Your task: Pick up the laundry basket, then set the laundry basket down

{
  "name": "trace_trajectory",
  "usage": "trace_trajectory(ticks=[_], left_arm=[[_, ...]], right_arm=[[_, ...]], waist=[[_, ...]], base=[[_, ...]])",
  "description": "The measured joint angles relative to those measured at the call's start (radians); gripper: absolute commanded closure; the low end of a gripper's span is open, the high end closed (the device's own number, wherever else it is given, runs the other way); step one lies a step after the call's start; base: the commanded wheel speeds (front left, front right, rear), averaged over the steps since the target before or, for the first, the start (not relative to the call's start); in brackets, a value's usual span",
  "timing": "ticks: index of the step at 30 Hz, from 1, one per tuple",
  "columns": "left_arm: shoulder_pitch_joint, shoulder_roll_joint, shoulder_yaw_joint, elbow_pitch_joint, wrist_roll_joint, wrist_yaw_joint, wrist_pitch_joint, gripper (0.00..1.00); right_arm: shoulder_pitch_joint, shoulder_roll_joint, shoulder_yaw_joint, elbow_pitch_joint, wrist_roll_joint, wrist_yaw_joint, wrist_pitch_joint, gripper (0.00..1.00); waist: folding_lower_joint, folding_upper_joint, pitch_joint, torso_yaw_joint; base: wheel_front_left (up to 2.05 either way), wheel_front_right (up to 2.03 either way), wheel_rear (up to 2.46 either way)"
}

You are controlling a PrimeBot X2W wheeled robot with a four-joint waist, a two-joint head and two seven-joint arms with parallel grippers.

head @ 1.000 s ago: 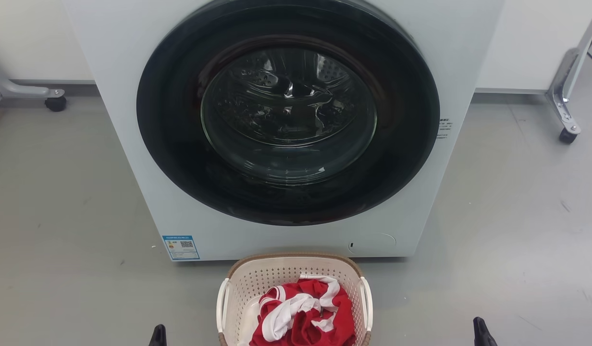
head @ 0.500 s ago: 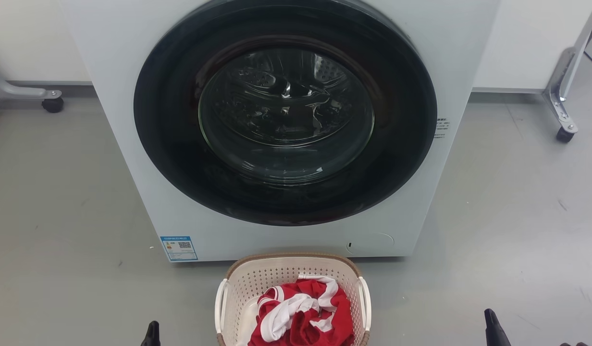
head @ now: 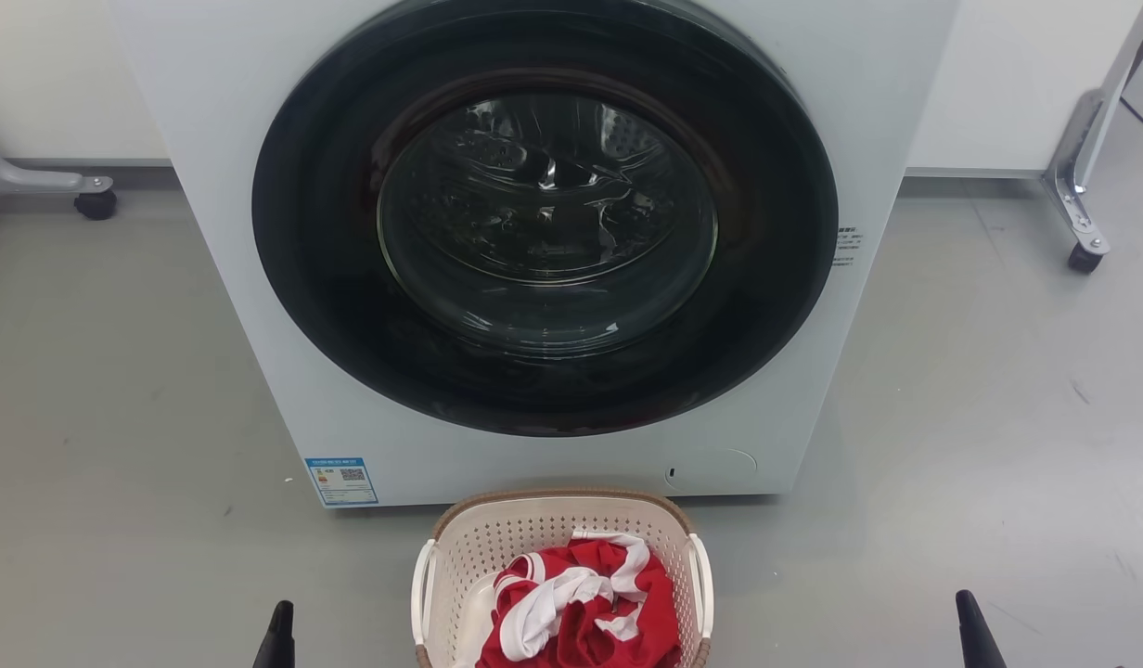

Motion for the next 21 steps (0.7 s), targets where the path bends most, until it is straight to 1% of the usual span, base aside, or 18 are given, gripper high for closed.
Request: trace_trajectory(ticks=[1, 2, 6, 16, 17, 21], left_arm=[[0.000, 0.000, 0.000, 0.000, 0.000, 0.000, 0.000, 1.00], [-0.002, 0.000, 0.006, 0.002, -0.032, -0.008, 0.008, 1.00], [-0.008, -0.002, 0.014, 0.006, -0.068, -0.017, 0.019, 1.00], [-0.028, -0.004, 0.045, 0.016, -0.213, -0.035, 0.053, 1.00], [-0.033, -0.004, 0.048, 0.017, -0.229, -0.043, 0.059, 1.00], [-0.044, -0.005, 0.059, 0.019, -0.284, -0.053, 0.073, 1.00]], right_arm=[[0.000, 0.000, 0.000, 0.000, 0.000, 0.000, 0.000, 1.00], [-0.008, 0.000, -0.008, 0.004, 0.029, 0.004, 0.008, 1.00], [-0.018, 0.000, -0.021, 0.007, 0.067, 0.015, 0.018, 1.00], [-0.038, 0.001, -0.062, 0.026, 0.202, 0.039, 0.053, 1.00], [-0.039, 0.001, -0.066, 0.027, 0.219, 0.040, 0.058, 1.00], [-0.048, 0.002, -0.083, 0.034, 0.271, 0.050, 0.071, 1.00]], waist=[[0.0000, 0.0000, 0.000, 0.000], [0.0000, -0.0001, 0.000, -0.001], [0.0000, 0.0000, 0.000, -0.002], [0.0000, 0.0000, 0.000, -0.006], [0.0000, 0.0000, 0.000, -0.007], [0.0000, 0.0000, 0.000, -0.009]], base=[[0.00, 0.00, 0.00], [0.00, 0.00, 0.00], [0.00, 0.00, 0.00], [0.00, 0.00, 0.00], [0.00, 0.00, 0.00], [0.00, 0.00, 0.00]])
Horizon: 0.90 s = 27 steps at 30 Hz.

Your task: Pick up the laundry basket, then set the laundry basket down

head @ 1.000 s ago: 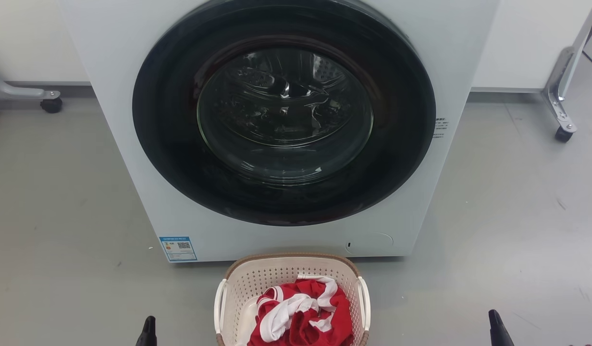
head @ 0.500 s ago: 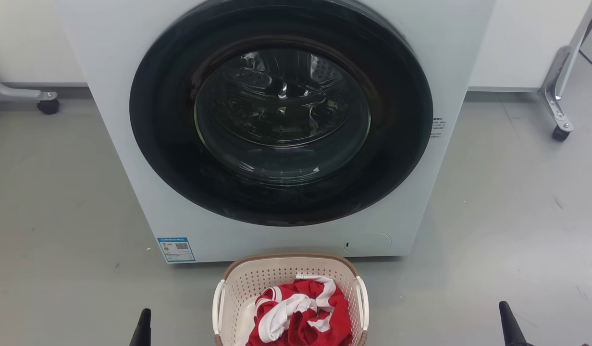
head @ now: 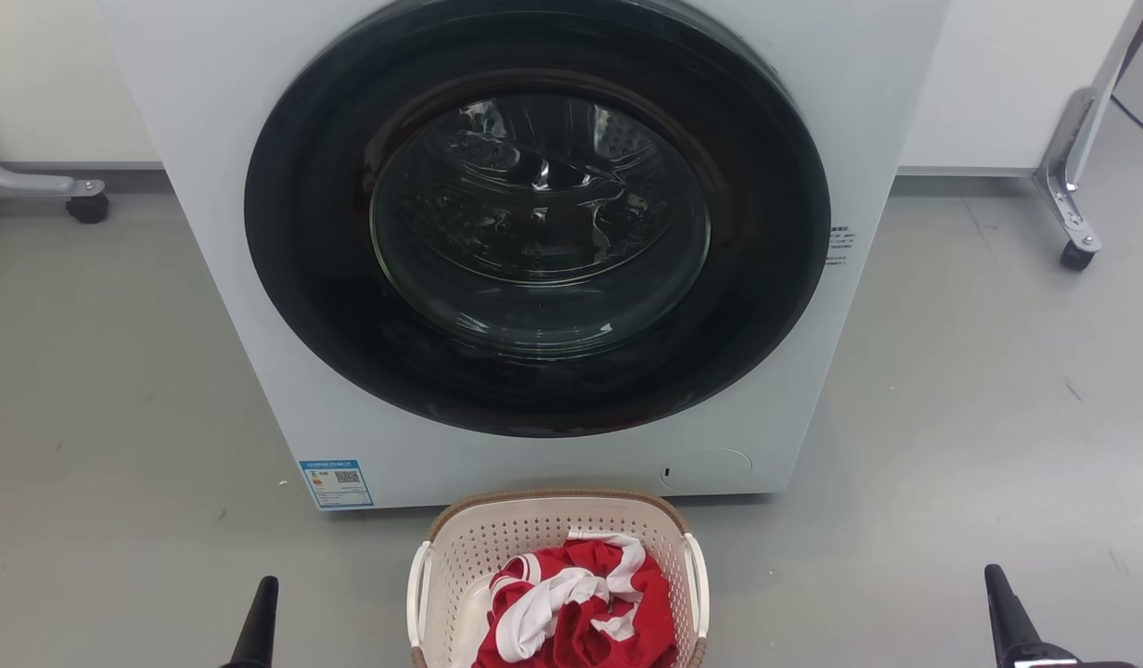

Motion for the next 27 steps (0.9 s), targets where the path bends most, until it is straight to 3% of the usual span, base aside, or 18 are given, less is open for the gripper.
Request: trace_trajectory(ticks=[16, 27], left_arm=[[-0.038, -0.003, 0.050, 0.015, -0.218, -0.039, 0.056, 1.00], [-0.040, -0.003, 0.051, 0.016, -0.236, -0.043, 0.057, 1.00]], right_arm=[[-0.034, 0.002, -0.066, 0.026, 0.219, 0.042, 0.056, 1.00], [-0.045, 0.002, -0.070, 0.028, 0.225, 0.046, 0.060, 1.00]], waist=[[0.0000, 0.0000, 0.000, -0.007], [0.0000, 0.0000, 0.000, -0.007]], base=[[0.00, 0.00, 0.00], [0.00, 0.00, 0.00]])
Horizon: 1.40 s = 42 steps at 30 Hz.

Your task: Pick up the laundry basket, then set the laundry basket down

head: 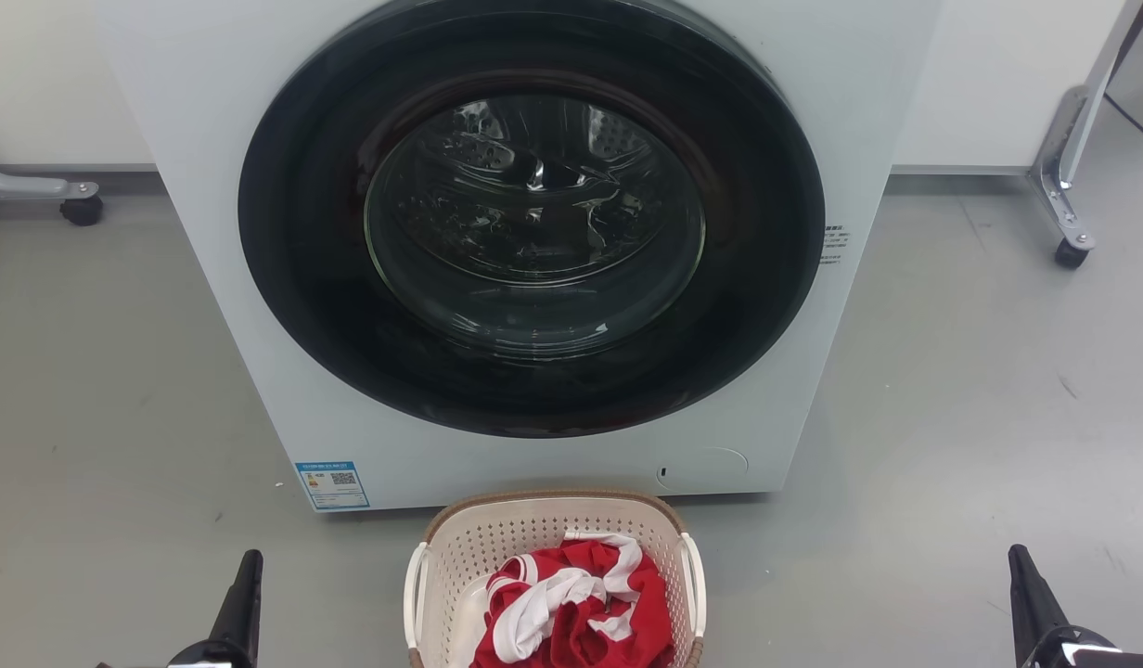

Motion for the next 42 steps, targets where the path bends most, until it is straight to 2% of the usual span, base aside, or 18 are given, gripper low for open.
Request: trace_trajectory(ticks=[42], left_arm=[[0.000, 0.000, 0.000, 0.000, 0.000, 0.000, 0.000, 1.00]], right_arm=[[0.000, 0.000, 0.000, 0.000, 0.000, 0.000, 0.000, 1.00]], waist=[[-0.0001, 0.0001, 0.000, 0.000]], base=[[0.00, 0.00, 0.00]])
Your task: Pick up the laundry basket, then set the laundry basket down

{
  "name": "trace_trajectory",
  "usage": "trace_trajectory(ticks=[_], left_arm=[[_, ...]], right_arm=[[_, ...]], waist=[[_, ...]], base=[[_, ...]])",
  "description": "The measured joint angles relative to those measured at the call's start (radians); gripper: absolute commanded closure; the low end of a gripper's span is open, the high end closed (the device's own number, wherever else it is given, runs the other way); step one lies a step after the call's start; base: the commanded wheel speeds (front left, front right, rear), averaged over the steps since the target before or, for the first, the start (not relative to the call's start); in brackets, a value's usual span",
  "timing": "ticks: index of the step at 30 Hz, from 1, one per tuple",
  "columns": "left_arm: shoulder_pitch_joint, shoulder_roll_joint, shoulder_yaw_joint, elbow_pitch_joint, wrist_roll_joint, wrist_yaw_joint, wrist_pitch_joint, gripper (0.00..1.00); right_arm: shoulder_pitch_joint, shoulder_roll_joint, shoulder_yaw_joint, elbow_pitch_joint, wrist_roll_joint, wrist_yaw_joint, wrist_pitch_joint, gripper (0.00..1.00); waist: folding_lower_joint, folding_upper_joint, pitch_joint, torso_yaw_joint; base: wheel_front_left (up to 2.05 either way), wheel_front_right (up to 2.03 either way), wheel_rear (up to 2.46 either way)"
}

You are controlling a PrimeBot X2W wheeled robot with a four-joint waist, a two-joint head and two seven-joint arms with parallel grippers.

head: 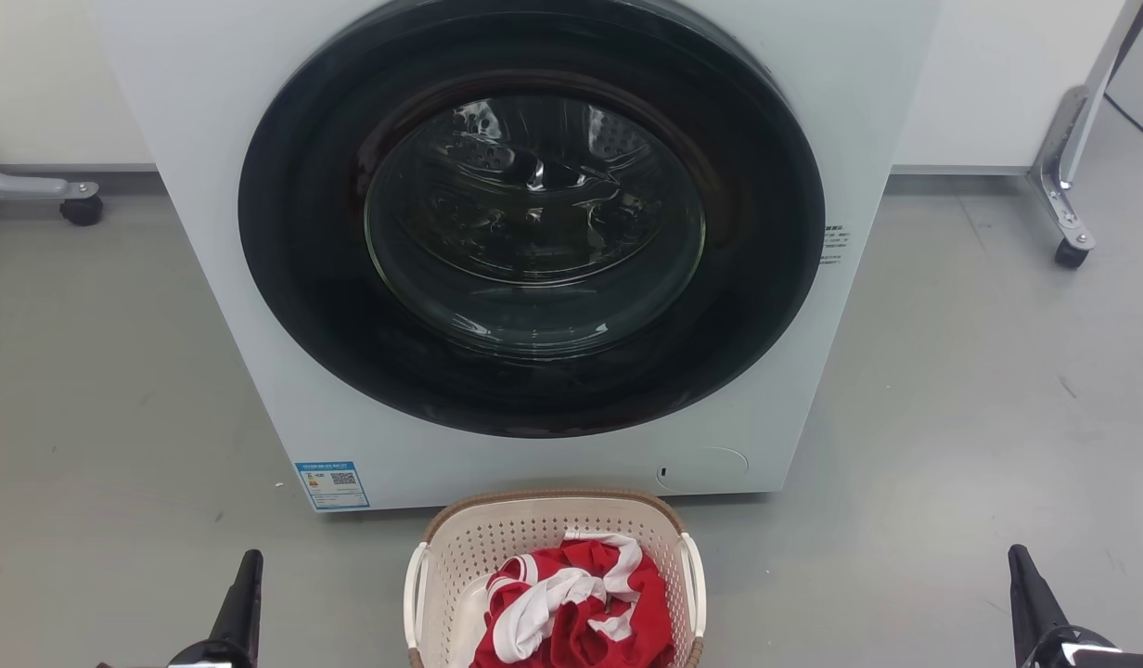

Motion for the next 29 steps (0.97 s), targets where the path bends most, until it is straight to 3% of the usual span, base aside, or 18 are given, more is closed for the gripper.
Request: trace_trajectory(ticks=[29], left_arm=[[0.000, 0.000, 0.000, 0.000, 0.000, 0.000, 0.000, 1.00]], right_arm=[[0.000, 0.000, 0.000, 0.000, 0.000, 0.000, 0.000, 1.00]], waist=[[0.0000, 0.0000, 0.000, 0.000]], base=[[0.00, 0.00, 0.00]])
